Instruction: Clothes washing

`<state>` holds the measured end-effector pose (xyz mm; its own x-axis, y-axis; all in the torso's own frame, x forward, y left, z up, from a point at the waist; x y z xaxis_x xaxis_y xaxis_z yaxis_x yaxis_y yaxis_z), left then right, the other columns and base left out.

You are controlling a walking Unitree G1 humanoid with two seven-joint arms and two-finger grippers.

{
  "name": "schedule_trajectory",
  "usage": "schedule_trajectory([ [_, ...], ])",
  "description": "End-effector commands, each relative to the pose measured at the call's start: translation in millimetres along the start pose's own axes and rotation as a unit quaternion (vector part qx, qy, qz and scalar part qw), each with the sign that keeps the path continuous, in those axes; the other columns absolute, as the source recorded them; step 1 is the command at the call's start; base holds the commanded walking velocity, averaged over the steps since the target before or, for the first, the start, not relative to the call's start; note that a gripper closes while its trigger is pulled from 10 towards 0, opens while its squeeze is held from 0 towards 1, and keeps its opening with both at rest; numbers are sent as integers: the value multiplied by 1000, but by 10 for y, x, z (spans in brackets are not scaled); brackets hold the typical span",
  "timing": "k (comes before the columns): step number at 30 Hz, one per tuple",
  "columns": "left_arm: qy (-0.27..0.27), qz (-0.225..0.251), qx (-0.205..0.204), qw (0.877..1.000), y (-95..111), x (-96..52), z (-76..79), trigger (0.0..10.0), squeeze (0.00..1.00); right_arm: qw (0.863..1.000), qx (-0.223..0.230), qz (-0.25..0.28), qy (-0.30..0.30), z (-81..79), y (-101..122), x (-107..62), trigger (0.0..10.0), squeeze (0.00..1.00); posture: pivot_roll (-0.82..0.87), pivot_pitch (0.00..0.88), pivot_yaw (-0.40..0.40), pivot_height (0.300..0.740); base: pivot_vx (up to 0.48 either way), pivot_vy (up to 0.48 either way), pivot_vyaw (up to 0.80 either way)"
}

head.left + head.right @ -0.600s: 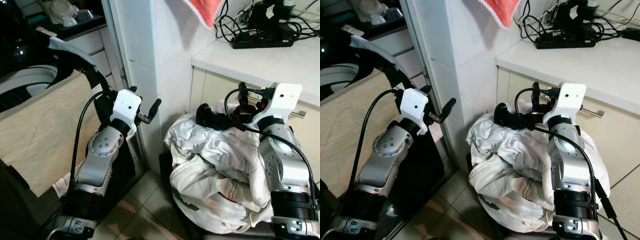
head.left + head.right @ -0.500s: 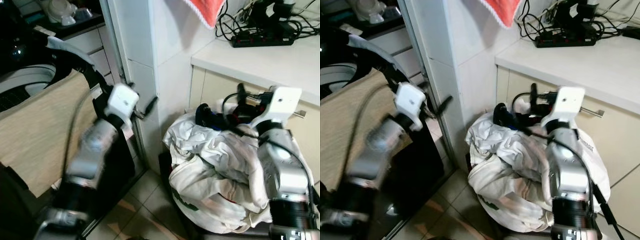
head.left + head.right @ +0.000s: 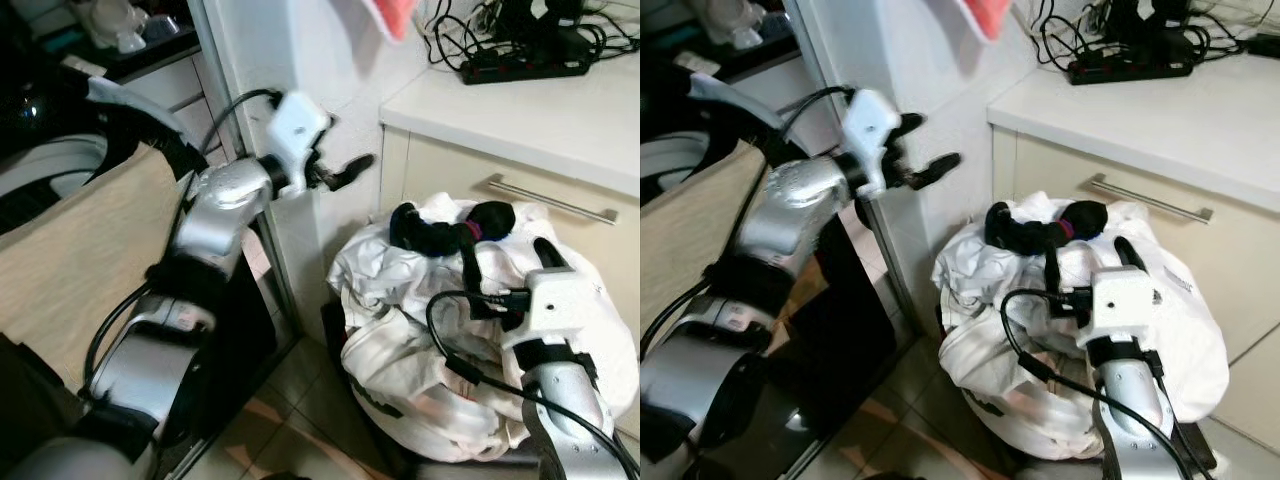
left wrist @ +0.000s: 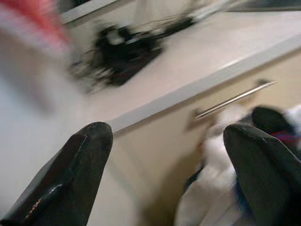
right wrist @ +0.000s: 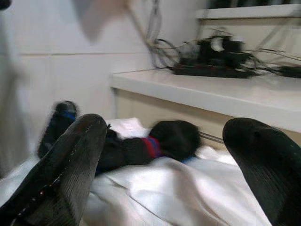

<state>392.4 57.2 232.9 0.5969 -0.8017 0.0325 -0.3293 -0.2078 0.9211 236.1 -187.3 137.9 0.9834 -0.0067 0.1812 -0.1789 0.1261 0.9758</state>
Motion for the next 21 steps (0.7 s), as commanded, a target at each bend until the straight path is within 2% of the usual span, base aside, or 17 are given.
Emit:
schedule_trajectory([
  [1,-37,-6,8,999,11,60,47,10000,0,1000,-10,16,-13,15,63,-34,10000,443,-380,15,208,740,0,0,0],
  [4,-120,-15,17,992,3,171,235,10000,0,999,-13,14,-31,8,59,-101,10000,443,-394,20,225,740,0,0,0],
  [6,-186,-27,29,982,-21,190,351,10000,0,999,-12,11,-41,1,56,-146,10000,447,-423,37,262,740,0,0,0],
  [8,-218,-37,41,974,-26,199,384,10000,0,999,-10,8,-49,-2,51,-183,10000,443,-428,45,273,740,0,0,0],
  [12,-246,-51,63,966,14,208,355,10000,0,998,-8,4,-60,-7,43,-251,10000,447,-438,58,297,740,0,0,0],
  [14,-251,-62,88,962,69,258,335,10000,0,997,-4,-3,-73,-21,24,-324,10000,447,-443,73,326,740,0,0,0],
  [17,-252,-66,92,961,76,280,344,10000,0,997,-4,-3,-74,-35,30,-338,10000,447,-447,84,339,740,0,0,0],
  [21,-240,-79,111,961,95,385,392,10000,0,997,-4,-5,-73,-109,56,-444,10000,455,-468,109,360,740,0,0,0],
])
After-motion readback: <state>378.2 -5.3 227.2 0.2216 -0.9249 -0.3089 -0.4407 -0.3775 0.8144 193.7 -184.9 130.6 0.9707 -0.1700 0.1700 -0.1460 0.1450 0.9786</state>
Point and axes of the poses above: a point about 5 cm out from each wrist's last joint towards the gripper, its own x axis pointing out of the wrist towards the gripper, its own y axis along the axis of the wrist's last joint, z = x × y, the point moved 2 cm from there along x, pointing out of the wrist towards the gripper, and after that the axes turned 4 degrees about x, right-handed, at the moved point
